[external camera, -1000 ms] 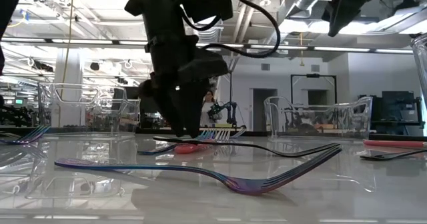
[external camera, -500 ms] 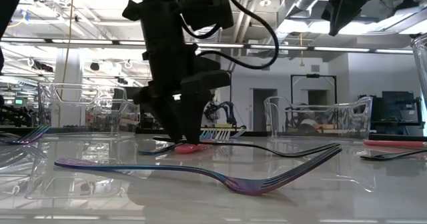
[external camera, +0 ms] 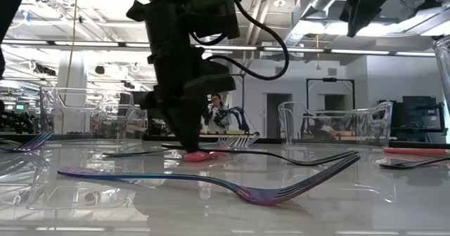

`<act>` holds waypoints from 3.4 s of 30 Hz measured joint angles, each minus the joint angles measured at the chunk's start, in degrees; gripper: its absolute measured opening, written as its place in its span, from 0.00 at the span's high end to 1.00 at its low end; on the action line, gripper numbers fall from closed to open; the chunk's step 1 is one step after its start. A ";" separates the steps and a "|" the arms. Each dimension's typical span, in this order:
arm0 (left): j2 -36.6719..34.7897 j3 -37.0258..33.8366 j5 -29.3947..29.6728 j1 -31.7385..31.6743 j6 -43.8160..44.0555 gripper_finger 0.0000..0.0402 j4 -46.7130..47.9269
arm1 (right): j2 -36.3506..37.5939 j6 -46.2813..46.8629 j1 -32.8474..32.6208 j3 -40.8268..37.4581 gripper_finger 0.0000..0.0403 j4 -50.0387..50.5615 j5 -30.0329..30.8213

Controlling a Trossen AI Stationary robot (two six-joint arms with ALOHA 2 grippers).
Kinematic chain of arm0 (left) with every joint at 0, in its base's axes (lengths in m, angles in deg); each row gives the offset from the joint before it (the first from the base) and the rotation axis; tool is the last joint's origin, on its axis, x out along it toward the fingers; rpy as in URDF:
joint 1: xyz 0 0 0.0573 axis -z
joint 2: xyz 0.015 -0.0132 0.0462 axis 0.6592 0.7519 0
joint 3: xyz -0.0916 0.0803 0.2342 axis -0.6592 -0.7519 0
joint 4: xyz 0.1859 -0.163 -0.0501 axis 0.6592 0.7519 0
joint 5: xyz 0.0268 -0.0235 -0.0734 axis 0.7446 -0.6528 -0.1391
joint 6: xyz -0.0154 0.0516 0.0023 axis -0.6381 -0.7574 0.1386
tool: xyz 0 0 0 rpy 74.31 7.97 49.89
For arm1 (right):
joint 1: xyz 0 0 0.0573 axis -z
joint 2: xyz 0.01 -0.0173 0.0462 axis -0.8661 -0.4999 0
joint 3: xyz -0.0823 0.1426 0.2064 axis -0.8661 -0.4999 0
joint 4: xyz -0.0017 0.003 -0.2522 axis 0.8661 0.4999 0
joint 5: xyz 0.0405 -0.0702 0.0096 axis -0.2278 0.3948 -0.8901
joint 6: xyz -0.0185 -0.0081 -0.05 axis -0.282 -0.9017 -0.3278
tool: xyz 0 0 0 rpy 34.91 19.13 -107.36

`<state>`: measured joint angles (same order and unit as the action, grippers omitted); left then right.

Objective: Sort silverware by color (type)
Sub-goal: Put the blue fork into the left transparent bin, then put the pink fork into the bottom right transparent bin

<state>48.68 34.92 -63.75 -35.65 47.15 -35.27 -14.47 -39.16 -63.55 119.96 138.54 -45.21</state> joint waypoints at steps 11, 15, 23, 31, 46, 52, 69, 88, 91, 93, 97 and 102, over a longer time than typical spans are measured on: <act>-20.84 -0.14 14.77 -10.95 -13.88 0.99 5.84 | 0.00 7.52 -5.77 -1.39 0.60 -10.14 1.55; -31.37 0.11 10.36 -18.64 -20.14 1.00 7.60 | -0.10 10.17 -7.26 -1.57 0.60 -13.56 2.47; -42.94 -3.33 9.49 -35.08 -23.12 1.00 18.67 | -2.66 13.46 -6.45 -1.47 0.60 -28.86 8.90; -50.18 -23.02 -1.52 -42.78 -20.26 1.00 4.81 | -8.97 14.64 -5.30 -1.53 0.60 -39.99 8.82; -50.87 -30.27 -0.64 -46.59 -14.50 0.80 2.41 | -15.95 14.81 -3.82 1.42 0.60 -41.09 3.51; -50.88 -28.82 1.84 -46.59 -18.29 0.67 4.42 | -15.98 14.79 -3.86 1.38 0.60 -40.64 2.50; -54.63 -22.47 -11.55 -25.39 -37.79 0.62 -11.29 | -15.93 14.64 -3.42 1.38 0.60 -31.33 2.51; -15.47 -11.46 -11.18 -3.92 -21.86 0.62 -25.74 | -5.50 5.06 -8.16 1.36 0.60 1.90 1.11; -10.16 -3.96 -9.57 -2.27 -16.51 0.62 -17.69 | -3.11 4.30 -8.23 1.33 0.60 3.08 1.22; -6.79 0.60 -8.21 -1.22 -13.34 0.62 -13.16 | -1.46 5.33 -8.53 1.33 0.60 3.42 1.22; -1.33 7.47 -4.62 0.86 -11.41 0.62 -8.63 | 1.69 9.83 -10.37 1.33 0.60 3.38 2.27; 3.63 10.64 0.32 2.27 -7.85 0.62 -3.06 | 4.27 18.56 -14.24 1.33 0.60 3.36 5.92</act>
<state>52.31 45.56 -63.43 -33.38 39.30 -38.33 -10.21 -20.60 -77.79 121.29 141.90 -39.29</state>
